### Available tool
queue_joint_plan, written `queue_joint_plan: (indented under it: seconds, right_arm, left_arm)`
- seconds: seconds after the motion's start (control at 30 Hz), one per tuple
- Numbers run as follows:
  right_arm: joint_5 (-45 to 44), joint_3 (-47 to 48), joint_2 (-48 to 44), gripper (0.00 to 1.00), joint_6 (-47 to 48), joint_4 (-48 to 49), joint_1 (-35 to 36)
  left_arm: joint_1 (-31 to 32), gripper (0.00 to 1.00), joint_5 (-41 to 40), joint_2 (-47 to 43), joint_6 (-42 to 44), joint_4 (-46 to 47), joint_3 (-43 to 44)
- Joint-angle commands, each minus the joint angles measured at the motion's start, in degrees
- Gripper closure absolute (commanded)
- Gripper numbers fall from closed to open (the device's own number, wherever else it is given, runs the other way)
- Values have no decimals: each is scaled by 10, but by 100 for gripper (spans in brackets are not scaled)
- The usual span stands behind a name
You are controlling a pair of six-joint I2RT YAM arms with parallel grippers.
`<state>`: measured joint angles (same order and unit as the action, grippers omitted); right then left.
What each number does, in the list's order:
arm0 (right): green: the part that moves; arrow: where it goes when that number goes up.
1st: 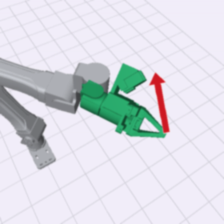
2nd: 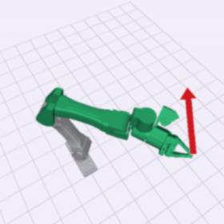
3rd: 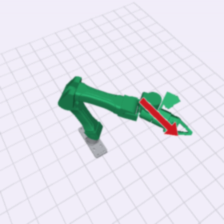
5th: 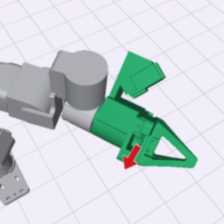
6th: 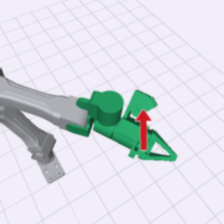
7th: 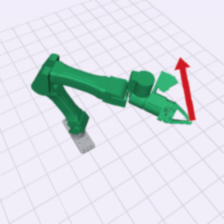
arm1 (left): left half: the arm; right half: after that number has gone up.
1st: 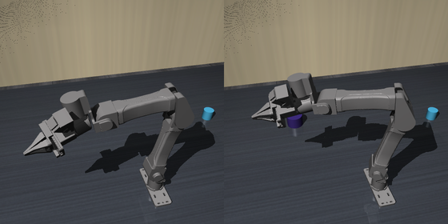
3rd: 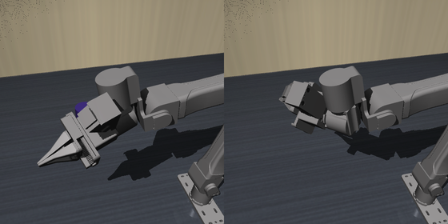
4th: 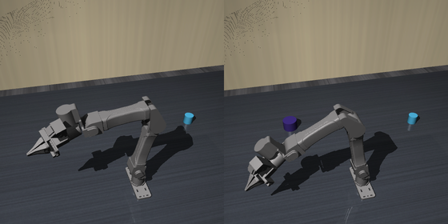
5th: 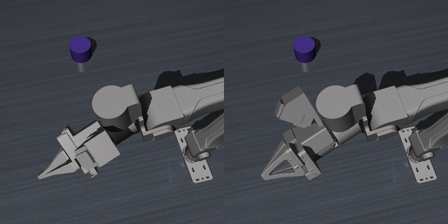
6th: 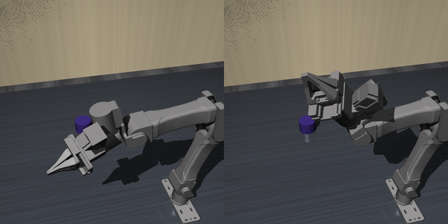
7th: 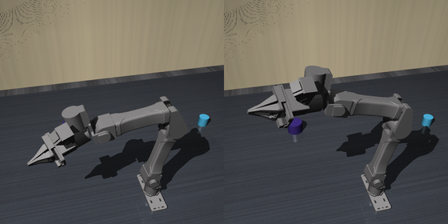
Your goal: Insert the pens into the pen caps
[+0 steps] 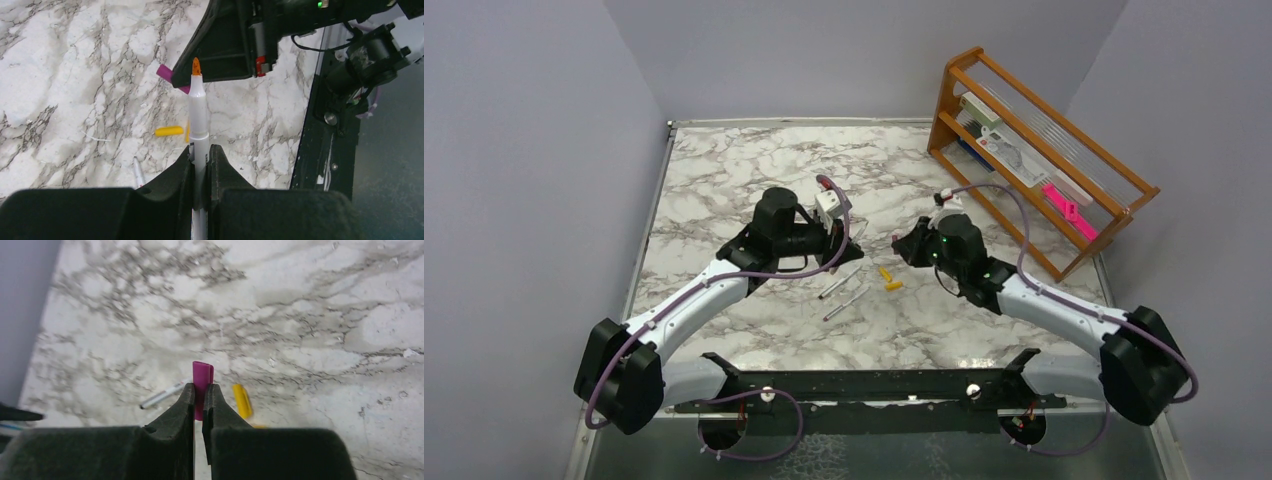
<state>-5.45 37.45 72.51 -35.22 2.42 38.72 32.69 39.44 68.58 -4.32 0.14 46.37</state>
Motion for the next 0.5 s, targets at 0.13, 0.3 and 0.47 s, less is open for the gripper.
queue_joint_plan:
  seconds: [0.13,0.3,0.47]
  right_arm:
    - [20,-54,-108,99,-107,189,1]
    - [30,-61,-136,99,-110,257,1]
    - [70,-70,-143,99,-106,344,1]
  left_arm:
    - [-2,100,-6,-2,-146,145,-30]
    - [-3,100,3,1,-194,167,-34]
    - [-2,100,13,-1,-238,208,-40]
